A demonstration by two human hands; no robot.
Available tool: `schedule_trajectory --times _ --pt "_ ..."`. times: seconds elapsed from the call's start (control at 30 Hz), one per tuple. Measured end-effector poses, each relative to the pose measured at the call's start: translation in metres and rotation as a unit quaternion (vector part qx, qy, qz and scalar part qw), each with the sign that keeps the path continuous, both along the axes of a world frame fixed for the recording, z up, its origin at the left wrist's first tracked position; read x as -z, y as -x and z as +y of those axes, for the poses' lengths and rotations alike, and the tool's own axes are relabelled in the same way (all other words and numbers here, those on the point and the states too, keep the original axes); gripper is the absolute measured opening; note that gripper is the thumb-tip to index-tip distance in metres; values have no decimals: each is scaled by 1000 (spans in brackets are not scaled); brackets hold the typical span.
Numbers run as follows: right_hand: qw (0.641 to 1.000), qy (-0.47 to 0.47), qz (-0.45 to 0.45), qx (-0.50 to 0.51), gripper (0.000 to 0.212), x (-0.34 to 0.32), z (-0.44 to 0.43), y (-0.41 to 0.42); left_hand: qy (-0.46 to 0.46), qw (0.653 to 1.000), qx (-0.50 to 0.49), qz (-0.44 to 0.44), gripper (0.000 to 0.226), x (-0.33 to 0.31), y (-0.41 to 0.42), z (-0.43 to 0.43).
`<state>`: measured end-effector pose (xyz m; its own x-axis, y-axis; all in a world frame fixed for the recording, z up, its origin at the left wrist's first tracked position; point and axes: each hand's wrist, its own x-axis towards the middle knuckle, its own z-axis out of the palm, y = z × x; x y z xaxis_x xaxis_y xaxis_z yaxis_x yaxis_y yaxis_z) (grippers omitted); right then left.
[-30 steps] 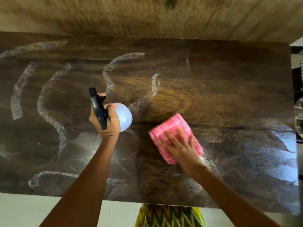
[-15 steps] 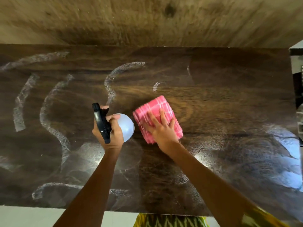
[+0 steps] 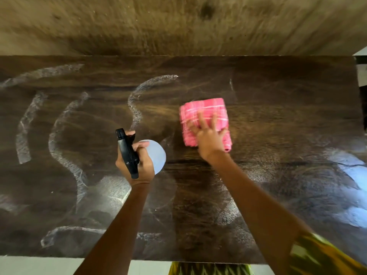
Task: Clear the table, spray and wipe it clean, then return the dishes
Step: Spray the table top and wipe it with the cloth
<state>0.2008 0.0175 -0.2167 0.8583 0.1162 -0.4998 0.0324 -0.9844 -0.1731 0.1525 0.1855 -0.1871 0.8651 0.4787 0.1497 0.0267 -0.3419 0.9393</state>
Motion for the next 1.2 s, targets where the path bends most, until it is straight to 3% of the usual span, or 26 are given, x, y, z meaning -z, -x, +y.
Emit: schedule_trajectory --times 0.1,0.17,0.23,0.33,0.43,0.6,0.7,0.77,0.9,1.07,1.2 --pt "992 -35 12 -119 79 -1 12 42 4 1000 -1 9 28 0 1 0" --pt "985 -20 17 -170 90 -6 -11 84 3 1000 -13 19 34 2 2 3" --pt "992 -1 36 -122 102 -15 -49 109 -3 1000 -20 15 40 2 2 3" --pt "997 16 70 4 91 -16 -94 92 -5 1000 -19 7 39 -1 2 0" --pt "995 25 44 86 88 -12 -85 29 37 998 -45 -5 33 -1 1 -1" --pt "1000 -4 22 4 83 -5 -1 -30 68 996 -65 6 33 -2 -5 -1" --pt "995 -19 14 -102 78 0 15 17 55 998 -39 3 29 -4 -2 -1" --pt "987 -18 -11 -157 80 -1 -6 58 38 999 -14 13 39 -5 -1 0" --pt "997 25 20 -67 93 -9 -75 83 21 1000 0 15 41 -5 1 -1" --pt "996 17 24 82 85 -7 -77 -7 32 998 -53 19 27 -6 -2 -1" --pt "1000 14 12 2 80 -8 -18 -40 32 996 -74 39 38 -9 -3 -2"
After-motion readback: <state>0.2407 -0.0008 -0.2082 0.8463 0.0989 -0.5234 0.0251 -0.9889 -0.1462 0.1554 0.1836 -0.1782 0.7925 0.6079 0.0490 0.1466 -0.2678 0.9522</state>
